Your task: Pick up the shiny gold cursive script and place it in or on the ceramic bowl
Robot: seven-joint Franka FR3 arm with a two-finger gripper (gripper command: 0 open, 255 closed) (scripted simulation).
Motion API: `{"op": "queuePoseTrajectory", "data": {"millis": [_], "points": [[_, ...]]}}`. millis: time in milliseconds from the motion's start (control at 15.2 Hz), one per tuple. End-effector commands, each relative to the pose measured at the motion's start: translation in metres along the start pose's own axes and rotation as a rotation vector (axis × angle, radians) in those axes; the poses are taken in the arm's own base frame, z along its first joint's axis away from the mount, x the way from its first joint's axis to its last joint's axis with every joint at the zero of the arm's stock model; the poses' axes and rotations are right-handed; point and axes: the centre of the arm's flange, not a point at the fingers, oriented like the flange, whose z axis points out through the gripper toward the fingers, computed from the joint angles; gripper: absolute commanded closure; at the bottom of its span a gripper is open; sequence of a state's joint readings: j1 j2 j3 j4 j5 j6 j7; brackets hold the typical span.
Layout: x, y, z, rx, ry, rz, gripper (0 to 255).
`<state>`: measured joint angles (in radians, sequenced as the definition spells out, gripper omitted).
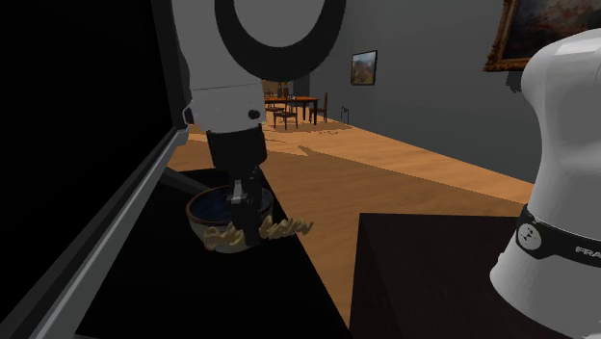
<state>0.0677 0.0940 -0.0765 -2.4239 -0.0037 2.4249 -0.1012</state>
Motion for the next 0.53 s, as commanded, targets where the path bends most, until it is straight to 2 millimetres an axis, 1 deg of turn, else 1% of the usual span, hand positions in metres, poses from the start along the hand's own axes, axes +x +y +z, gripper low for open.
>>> {"op": "queuePoseTrajectory", "data": {"millis": [0, 462], "points": [[-0.001, -0.001, -0.011, 0.000, -0.001, 0.000, 255], [-0.005, -0.001, -0.047, 0.000, -0.001, 0.000, 255]]}}
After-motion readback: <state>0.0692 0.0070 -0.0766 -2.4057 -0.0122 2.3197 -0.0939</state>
